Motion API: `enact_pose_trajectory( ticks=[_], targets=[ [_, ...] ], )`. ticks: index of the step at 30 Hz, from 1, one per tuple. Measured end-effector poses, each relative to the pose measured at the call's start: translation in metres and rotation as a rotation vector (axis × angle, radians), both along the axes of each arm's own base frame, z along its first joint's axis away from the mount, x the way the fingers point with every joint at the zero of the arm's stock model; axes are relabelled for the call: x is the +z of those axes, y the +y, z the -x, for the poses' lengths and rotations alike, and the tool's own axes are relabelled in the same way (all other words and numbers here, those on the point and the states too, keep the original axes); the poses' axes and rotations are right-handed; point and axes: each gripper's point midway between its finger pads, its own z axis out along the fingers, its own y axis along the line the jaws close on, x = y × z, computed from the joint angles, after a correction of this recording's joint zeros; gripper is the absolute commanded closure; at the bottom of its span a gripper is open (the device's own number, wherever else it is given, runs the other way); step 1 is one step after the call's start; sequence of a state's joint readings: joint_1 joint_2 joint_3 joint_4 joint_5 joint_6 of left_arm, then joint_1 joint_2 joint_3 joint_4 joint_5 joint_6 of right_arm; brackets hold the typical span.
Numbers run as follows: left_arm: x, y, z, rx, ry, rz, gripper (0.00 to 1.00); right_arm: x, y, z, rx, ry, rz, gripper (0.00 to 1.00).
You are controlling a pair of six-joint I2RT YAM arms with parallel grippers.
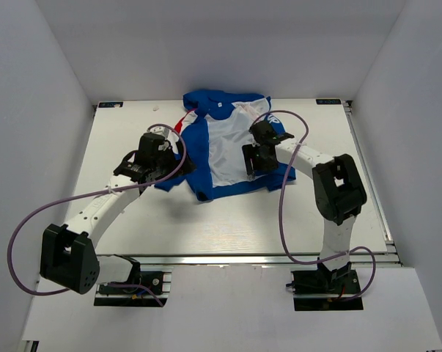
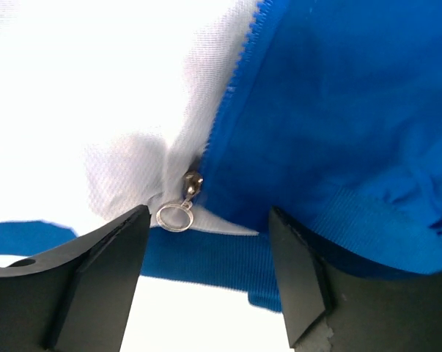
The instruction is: Zip up the jacket
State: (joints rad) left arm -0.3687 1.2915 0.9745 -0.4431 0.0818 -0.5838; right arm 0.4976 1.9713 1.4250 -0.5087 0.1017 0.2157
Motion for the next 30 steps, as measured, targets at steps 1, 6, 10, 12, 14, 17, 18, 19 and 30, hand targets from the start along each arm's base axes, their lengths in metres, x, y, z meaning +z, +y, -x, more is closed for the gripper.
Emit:
enact_pose_trajectory(
  ticks=[1, 6, 10, 12, 14, 17, 18, 19, 30],
  targets=[
    [0.000, 0.000, 0.000, 0.000, -0.001, 0.001, 0.02, 0.004, 0.000, 0.000, 0.006, -0.010, -0.007, 0.30],
    [-0.002, -0.001, 0.000, -0.004, 0.005, 0.002, 0.02, 0.018, 0.006, -0.002, 0.034, -0.048, -0.042, 0.38],
    [-0.007, -0.002, -0.001, -0.006, 0.020, -0.001, 0.02, 0.017, 0.008, -0.002, 0.047, -0.050, -0.051, 0.43],
    [-0.007, -0.002, -0.001, -0.005, 0.022, -0.002, 0.02, 0.015, 0.008, -0.002, 0.052, -0.045, -0.049, 0.51],
    [-0.008, -0.002, -0.001, -0.005, 0.022, -0.002, 0.02, 0.012, 0.007, -0.002, 0.053, -0.040, -0.043, 0.53],
    [-0.007, -0.002, -0.001, -0.005, 0.022, -0.003, 0.02, 0.005, 0.006, -0.001, 0.051, -0.025, -0.033, 0.56],
    [-0.007, -0.002, -0.001, -0.005, 0.021, -0.002, 0.02, 0.003, 0.006, 0.000, 0.050, -0.021, -0.030, 0.57],
    [-0.008, -0.002, -0.001, -0.005, 0.022, -0.003, 0.02, 0.000, 0.005, 0.001, 0.051, -0.016, -0.027, 0.58],
    [-0.016, -0.002, -0.001, -0.005, 0.045, -0.012, 0.02, -0.016, 0.004, 0.005, 0.042, 0.013, -0.023, 0.75]
  ],
)
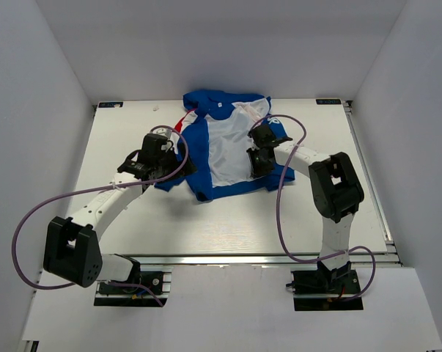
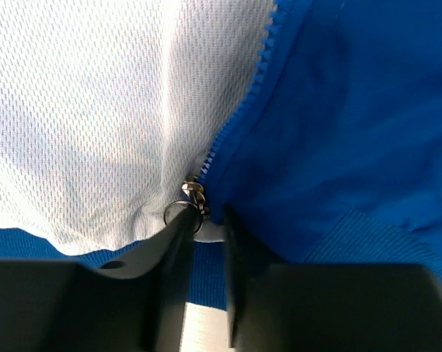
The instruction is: Zip up the jacket
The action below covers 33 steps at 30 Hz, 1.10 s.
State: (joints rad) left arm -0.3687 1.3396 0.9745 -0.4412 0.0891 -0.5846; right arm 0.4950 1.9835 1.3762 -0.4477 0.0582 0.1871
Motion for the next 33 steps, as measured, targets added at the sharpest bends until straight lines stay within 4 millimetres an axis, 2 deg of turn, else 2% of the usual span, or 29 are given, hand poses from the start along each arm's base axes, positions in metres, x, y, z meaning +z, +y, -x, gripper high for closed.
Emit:
enact_pose_trajectory(
  ticks=[1, 2, 8, 11, 14, 22, 25, 27, 30, 33],
  targets=[
    [0.000, 0.000, 0.000, 0.000, 0.001, 0.000, 0.02, 0.000, 0.000, 0.000, -0.003, -0.001, -0.002, 0.97],
    [0.000, 0.000, 0.000, 0.000, 0.001, 0.000, 0.02, 0.000, 0.000, -0.001, -0.003, -0.002, 0.000, 1.00],
    [0.000, 0.000, 0.000, 0.001, 0.000, -0.001, 0.02, 0.002, 0.000, -0.001, -0.032, -0.003, -0.006, 1.00],
    [0.000, 0.000, 0.000, 0.002, 0.000, -0.002, 0.02, 0.010, 0.000, -0.002, -0.036, -0.016, -0.015, 1.00],
    [-0.001, 0.001, 0.000, 0.003, 0.000, -0.003, 0.02, 0.029, 0.000, -0.001, -0.035, -0.045, -0.031, 1.00],
    [-0.001, 0.004, 0.000, 0.017, -0.003, -0.016, 0.02, 0.100, 0.013, 0.005, 0.010, -0.148, -0.168, 1.00],
    [-0.001, 0.005, 0.000, 0.019, -0.005, -0.017, 0.02, 0.118, 0.021, 0.024, 0.061, -0.138, -0.247, 1.00],
    [-0.001, 0.005, 0.000, 0.019, -0.006, -0.017, 0.02, 0.122, 0.026, 0.048, 0.113, -0.106, -0.293, 1.00],
    [-0.002, 0.005, 0.000, 0.019, -0.006, -0.016, 0.02, 0.116, 0.039, 0.096, 0.218, -0.033, -0.328, 1.00],
    [-0.004, 0.005, 0.002, 0.018, 0.002, -0.018, 0.02, 0.099, 0.050, 0.139, 0.320, 0.051, -0.328, 1.00]
  ],
)
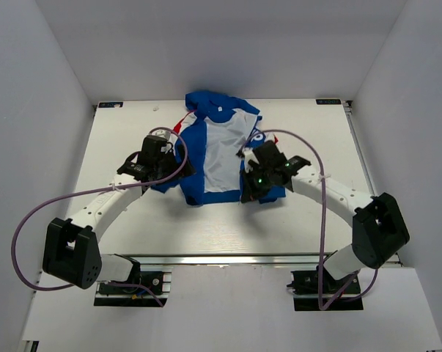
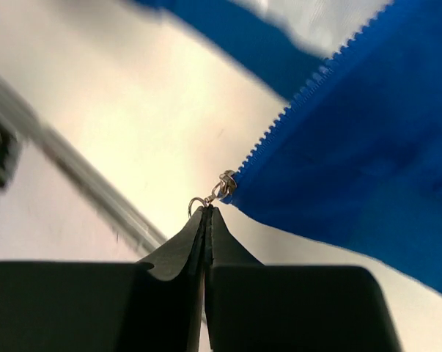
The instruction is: Zip up the jacket
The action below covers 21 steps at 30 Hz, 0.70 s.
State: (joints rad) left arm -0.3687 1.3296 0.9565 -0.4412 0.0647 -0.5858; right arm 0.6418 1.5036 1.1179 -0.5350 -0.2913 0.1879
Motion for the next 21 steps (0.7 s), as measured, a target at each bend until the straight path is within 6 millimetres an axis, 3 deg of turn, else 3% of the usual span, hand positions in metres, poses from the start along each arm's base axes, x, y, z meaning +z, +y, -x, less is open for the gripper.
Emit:
enact_pose_trajectory(
  ticks=[3, 6, 9, 12, 13, 16, 20, 21],
  targets=[
    [-0.001, 0.000, 0.001, 0.000, 0.004, 0.003, 0.02, -0.033, -0.002, 0.041, 0.083, 0.089, 0.039, 1.00],
    [-0.004, -0.001, 0.002, -0.001, 0.011, 0.006, 0.02, -0.070, -0.021, 0.068, 0.092, 0.188, 0.115, 1.00],
    [-0.006, -0.001, 0.004, -0.006, 0.019, 0.009, 0.02, -0.101, -0.036, 0.077, 0.075, 0.245, 0.201, 1.00],
    [-0.006, -0.002, 0.005, -0.008, 0.021, 0.012, 0.02, -0.108, -0.035, 0.076, 0.072, 0.253, 0.208, 1.00],
    [-0.006, -0.002, 0.005, -0.008, 0.023, 0.013, 0.02, -0.107, -0.033, 0.074, 0.073, 0.242, 0.202, 0.76],
    [-0.006, -0.002, 0.006, -0.008, 0.025, 0.014, 0.02, -0.101, -0.030, 0.071, 0.076, 0.216, 0.181, 0.56],
    [-0.006, -0.002, 0.006, -0.009, 0.025, 0.015, 0.02, -0.078, -0.025, 0.065, 0.083, 0.146, 0.124, 0.41],
    [-0.006, -0.002, 0.006, -0.010, 0.025, 0.015, 0.02, -0.070, -0.024, 0.064, 0.084, 0.123, 0.105, 0.29]
  ],
)
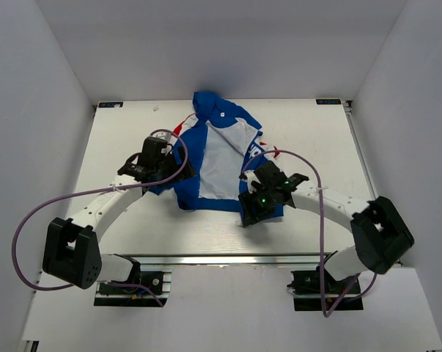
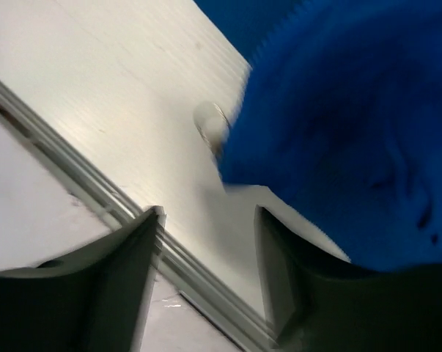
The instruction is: Zip up the jacket
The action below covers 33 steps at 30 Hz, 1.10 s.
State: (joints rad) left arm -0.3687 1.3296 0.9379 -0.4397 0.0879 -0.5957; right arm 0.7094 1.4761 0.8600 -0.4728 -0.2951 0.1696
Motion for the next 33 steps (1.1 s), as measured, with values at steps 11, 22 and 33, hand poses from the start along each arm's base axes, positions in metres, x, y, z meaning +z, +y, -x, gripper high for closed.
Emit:
enact_pose_trajectory(
  ticks=[11, 22, 33],
  targets=[
    [0.000, -0.001, 0.001, -0.005, 0.002, 0.003, 0.02, 0.021, 0.000, -0.014, -0.034, -0.092, -0.017, 0.11],
    [-0.003, 0.001, 0.004, -0.005, 0.007, 0.002, 0.02, 0.002, 0.010, -0.024, -0.090, -0.072, 0.068, 0.11],
    [0.000, 0.001, 0.005, -0.005, 0.002, 0.003, 0.02, -0.024, 0.011, -0.026, -0.191, -0.077, 0.180, 0.26]
  ],
)
